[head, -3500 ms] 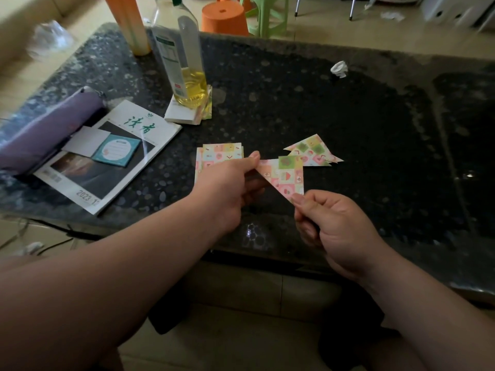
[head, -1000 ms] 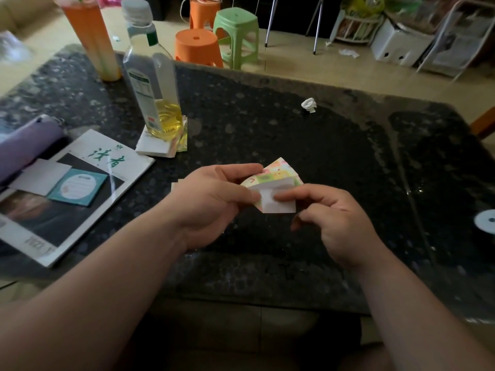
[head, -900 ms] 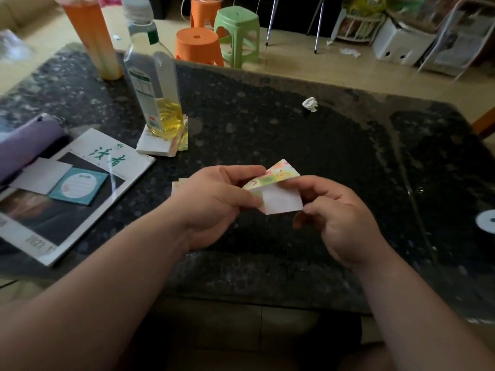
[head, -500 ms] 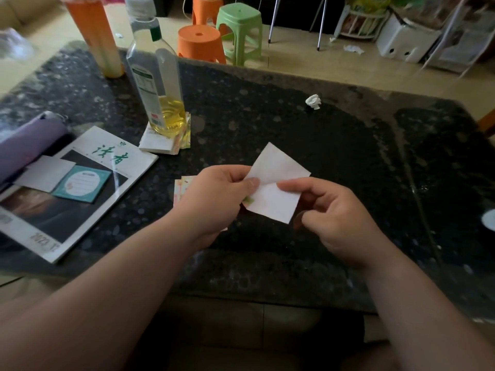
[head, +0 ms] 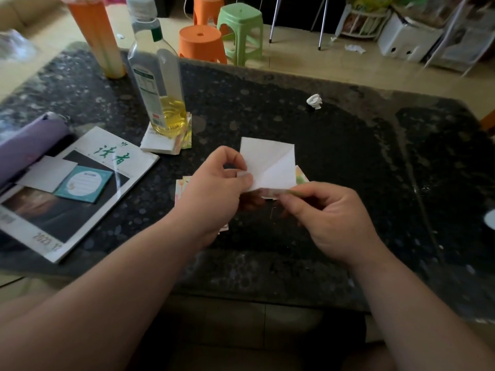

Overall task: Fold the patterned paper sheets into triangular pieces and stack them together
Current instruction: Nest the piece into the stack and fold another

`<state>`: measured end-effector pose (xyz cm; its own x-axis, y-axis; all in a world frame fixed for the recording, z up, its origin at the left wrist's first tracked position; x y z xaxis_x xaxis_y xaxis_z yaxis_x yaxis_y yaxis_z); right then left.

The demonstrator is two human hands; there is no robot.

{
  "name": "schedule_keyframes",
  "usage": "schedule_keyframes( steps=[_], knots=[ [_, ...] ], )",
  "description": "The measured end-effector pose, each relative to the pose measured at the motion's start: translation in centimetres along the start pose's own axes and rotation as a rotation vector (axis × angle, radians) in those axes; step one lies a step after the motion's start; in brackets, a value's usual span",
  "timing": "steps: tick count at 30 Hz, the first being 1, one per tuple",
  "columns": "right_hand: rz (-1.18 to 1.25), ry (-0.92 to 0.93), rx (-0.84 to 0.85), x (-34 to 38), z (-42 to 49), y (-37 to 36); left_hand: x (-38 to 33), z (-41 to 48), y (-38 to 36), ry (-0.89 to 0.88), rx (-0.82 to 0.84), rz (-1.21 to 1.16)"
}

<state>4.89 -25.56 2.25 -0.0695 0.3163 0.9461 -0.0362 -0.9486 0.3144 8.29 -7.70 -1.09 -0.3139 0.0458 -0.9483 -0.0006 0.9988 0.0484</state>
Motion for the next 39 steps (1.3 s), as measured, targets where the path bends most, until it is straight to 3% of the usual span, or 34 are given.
schedule_keyframes(
  steps=[7,9,12,20,25,28,34,39],
  knots=[
    [0.137,-0.141,-0.089,-0.7,0.1,1.0,-1.2,-1.1,-1.1,-0.01,0.142,-0.126],
    [0.195,-0.146,-0.121,-0.7,0.1,1.3,-1.8,-1.6,-1.5,-0.075,0.193,-0.046],
    [0.252,-0.158,-0.152,-1.0,0.2,1.5,-1.9,-1.3,-1.3,-0.15,0.13,0.115],
    [0.385,-0.284,-0.242,-2.3,0.2,1.6,-1.9,-1.1,-0.6,-0.15,0.029,0.105],
    [0.442,-0.436,-0.18,-3.4,0.1,0.3,-1.6,-0.9,-0.4,-0.155,-0.001,0.183],
    [0.436,-0.433,-0.164,-3.5,0.1,0.1,-1.1,-0.8,-0.3,-0.101,-0.016,0.137],
    [0.463,-0.42,-0.209,-3.5,0.4,0.4,0.7,-0.7,-1.4,0.129,0.109,-0.207],
    [0.451,-0.444,-0.224,-3.8,0.4,0.6,0.7,-0.7,-0.9,0.102,0.084,-0.125]
  ],
)
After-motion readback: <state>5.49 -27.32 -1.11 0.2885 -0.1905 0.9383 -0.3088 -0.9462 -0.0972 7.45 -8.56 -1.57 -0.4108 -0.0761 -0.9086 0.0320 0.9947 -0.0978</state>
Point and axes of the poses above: each hand's wrist, its own z-axis towards the middle knuckle, its own y-axis out of the back of the hand, x = y × z, the point moved 9 cm from there along z, towards the middle knuckle, and after that the axes turned 5 degrees about -x, right-handed, at the moved point
